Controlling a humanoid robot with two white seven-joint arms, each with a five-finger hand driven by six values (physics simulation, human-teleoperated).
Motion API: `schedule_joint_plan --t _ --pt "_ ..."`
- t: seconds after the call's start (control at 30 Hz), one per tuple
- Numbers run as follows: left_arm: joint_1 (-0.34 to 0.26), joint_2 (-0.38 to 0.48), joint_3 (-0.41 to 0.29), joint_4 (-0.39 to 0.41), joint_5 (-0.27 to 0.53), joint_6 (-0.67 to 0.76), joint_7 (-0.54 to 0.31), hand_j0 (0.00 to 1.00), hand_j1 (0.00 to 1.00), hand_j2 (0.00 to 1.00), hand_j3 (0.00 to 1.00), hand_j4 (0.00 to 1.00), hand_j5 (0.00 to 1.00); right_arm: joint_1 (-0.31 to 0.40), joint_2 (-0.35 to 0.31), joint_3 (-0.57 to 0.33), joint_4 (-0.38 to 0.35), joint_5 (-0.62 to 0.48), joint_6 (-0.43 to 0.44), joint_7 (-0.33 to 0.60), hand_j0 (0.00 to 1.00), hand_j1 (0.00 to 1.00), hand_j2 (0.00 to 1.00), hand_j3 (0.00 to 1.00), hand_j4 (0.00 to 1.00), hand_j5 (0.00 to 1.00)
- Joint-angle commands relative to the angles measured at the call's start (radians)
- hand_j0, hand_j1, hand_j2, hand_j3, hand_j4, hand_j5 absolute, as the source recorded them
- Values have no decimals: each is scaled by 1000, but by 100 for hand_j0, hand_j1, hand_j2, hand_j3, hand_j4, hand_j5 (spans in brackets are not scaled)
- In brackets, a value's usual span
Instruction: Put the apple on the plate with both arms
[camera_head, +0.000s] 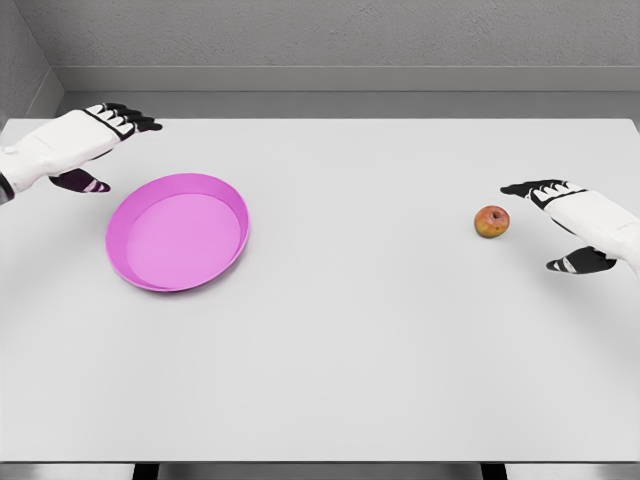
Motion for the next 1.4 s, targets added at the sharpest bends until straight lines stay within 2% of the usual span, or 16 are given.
schedule_joint_plan --t 0.0,0.1,0.2,0.23,0.33,0.37,0.47,0.5,0.53,0.8,0.9,0.93,1.0,1.17,1.37 --pt "0 1 0 -1 6 1 2 100 100 100 100 100 100 -2 -4 -2 0 -2 0 0 100 100 100 100 100 100" --pt "0 2 2 0 6 1 0 100 100 100 100 100 100 -2 -3 -5 6 -11 14 0 100 100 100 100 100 100" --pt "-2 2 2 0 6 1 0 100 100 100 100 100 100 -3 -1 -3 6 -10 95 0 100 100 100 100 100 100" --pt "-2 2 2 0 6 1 0 100 100 100 100 100 100 -17 0 0 6 -10 103 21 100 100 100 100 100 100" --pt "-2 2 2 2 6 1 0 100 100 100 100 100 100 -58 18 5 6 -10 163 162 100 100 100 100 100 100" --pt "-2 2 3 3 6 1 0 100 100 100 100 100 100 -83 29 21 6 -10 180 226 100 100 100 100 100 100" --pt "-2 2 5 3 6 1 0 100 100 100 100 100 100 -262 95 207 33 -11 275 317 100 100 100 100 100 100" --pt "-2 2 5 5 6 1 0 100 100 100 100 100 100 -331 117 279 64 -11 281 326 100 100 100 100 100 100" --pt "-2 2 5 5 6 1 0 100 100 100 100 100 100 -356 127 308 84 -11 281 328 100 100 100 100 100 100" --pt "-2 11 13 2 6 1 0 100 100 100 100 100 100 -411 140 322 110 -14 282 372 100 100 100 100 100 100" --pt "-2 8 16 3 6 1 0 100 100 100 100 100 100 -465 158 356 159 -16 282 391 100 100 100 100 100 100" --pt "-2 7 14 3 6 1 0 100 100 100 100 100 100 -497 195 388 194 -16 281 392 100 100 100 100 100 100" --pt "-2 4 14 2 6 1 0 100 100 100 100 100 100 -529 213 419 242 -16 279 392 100 100 100 100 100 100" --pt "0 1 16 0 4 1 0 100 100 100 100 100 100 -577 229 449 290 -16 279 392 100 100 100 100 100 100" --pt "0 1 16 0 4 1 0 100 100 100 100 100 100 -577 230 466 294 -16 279 392 100 100 100 100 100 100"
